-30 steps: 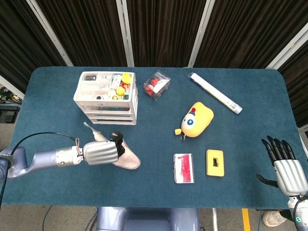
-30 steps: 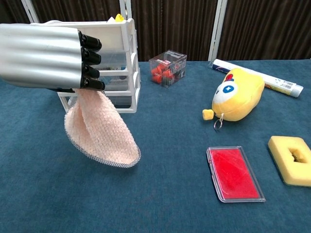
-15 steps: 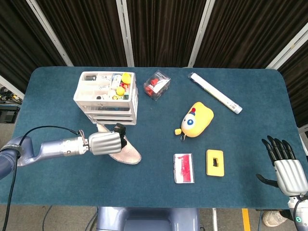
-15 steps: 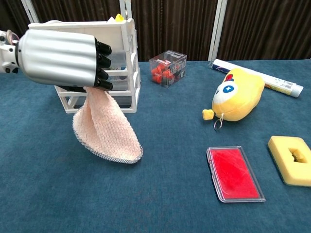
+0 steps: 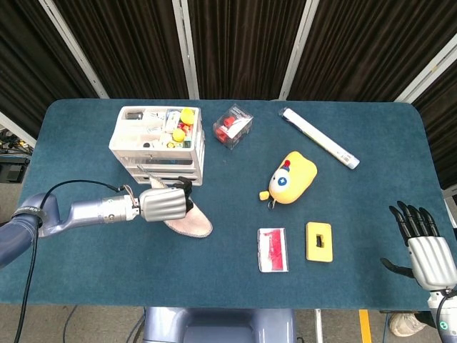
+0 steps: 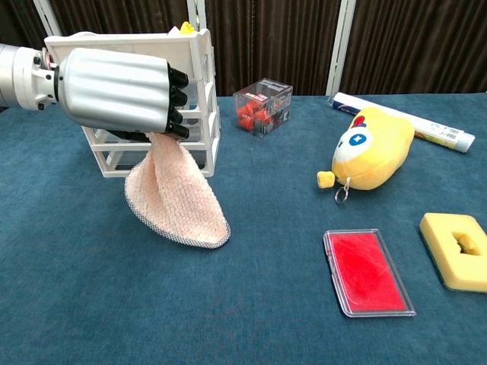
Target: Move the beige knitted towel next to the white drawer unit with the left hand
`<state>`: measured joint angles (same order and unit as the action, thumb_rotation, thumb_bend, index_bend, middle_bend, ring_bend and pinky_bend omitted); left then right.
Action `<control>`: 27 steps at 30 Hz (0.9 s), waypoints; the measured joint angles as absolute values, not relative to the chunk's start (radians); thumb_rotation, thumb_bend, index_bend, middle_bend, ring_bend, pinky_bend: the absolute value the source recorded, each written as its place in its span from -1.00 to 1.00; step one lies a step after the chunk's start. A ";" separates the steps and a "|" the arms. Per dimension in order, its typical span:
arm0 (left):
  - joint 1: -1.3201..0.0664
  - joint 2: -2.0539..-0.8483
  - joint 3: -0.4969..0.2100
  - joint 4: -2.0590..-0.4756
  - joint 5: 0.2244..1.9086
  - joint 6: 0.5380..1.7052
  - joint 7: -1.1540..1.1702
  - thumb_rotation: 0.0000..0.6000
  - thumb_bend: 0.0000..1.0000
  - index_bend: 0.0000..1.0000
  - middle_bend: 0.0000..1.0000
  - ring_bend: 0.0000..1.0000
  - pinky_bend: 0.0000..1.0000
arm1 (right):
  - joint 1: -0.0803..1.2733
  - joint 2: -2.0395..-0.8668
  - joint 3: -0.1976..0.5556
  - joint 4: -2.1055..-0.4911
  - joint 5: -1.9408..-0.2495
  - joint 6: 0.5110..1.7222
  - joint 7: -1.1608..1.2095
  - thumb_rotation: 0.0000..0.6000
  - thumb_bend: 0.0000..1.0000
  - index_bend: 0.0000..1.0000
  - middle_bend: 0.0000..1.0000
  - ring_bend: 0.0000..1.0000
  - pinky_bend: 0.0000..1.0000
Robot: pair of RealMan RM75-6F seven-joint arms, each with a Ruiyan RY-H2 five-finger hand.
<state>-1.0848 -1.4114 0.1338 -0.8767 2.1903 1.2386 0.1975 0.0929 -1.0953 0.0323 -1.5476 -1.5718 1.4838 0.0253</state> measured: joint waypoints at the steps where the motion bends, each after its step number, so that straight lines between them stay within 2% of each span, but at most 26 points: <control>1: -1.086 -1.414 0.134 -0.871 2.186 1.238 0.195 1.00 0.31 0.88 0.43 0.15 -0.03 | 0.093 -1.095 0.032 -1.548 -1.572 1.483 0.026 1.00 -0.98 -1.00 -1.00 -1.00 -1.00; 27: -1.124 -1.516 0.159 -0.726 2.111 1.243 0.123 1.00 0.31 0.88 0.42 0.15 -0.03 | 0.092 -1.094 0.035 -1.551 -1.568 1.485 0.034 1.00 -0.98 -1.00 -1.00 -1.00 -1.00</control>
